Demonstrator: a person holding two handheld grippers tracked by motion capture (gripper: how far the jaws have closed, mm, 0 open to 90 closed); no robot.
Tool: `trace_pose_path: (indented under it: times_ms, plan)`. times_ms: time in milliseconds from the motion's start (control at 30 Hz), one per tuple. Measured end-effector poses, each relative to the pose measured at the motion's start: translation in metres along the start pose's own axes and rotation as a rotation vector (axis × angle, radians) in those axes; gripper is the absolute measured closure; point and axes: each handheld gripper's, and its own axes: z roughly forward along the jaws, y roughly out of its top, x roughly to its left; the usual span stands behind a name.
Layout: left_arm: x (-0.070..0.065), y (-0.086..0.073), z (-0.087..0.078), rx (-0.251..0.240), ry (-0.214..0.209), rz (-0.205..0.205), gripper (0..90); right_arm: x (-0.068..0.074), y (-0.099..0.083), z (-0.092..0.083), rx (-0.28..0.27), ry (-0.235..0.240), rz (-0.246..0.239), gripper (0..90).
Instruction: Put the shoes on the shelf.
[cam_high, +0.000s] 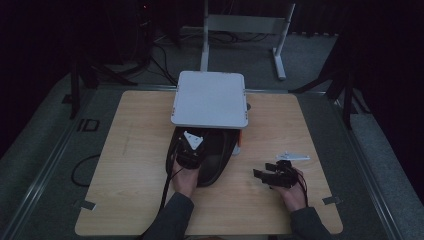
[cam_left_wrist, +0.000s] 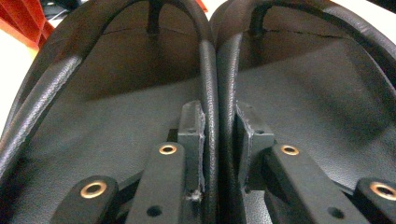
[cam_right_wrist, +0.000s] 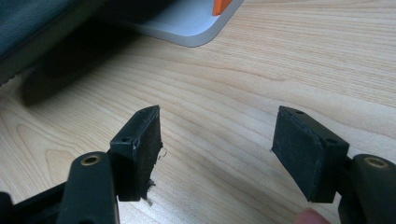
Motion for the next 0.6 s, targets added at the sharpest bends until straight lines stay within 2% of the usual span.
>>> trace_pose_path:
  times_ms: [267, 600]
  plan:
    - [-0.001, 0.007, 0.009, -0.016, 0.023, -0.044, 74.5, 0.000, 0.000, 0.000, 0.001, 0.000, 0.001, 32.2]
    - [-0.007, 0.010, 0.021, -0.014, 0.076, -0.057, 74.3, 0.000, 0.000, 0.001, 0.003, 0.002, 0.003, 32.2]
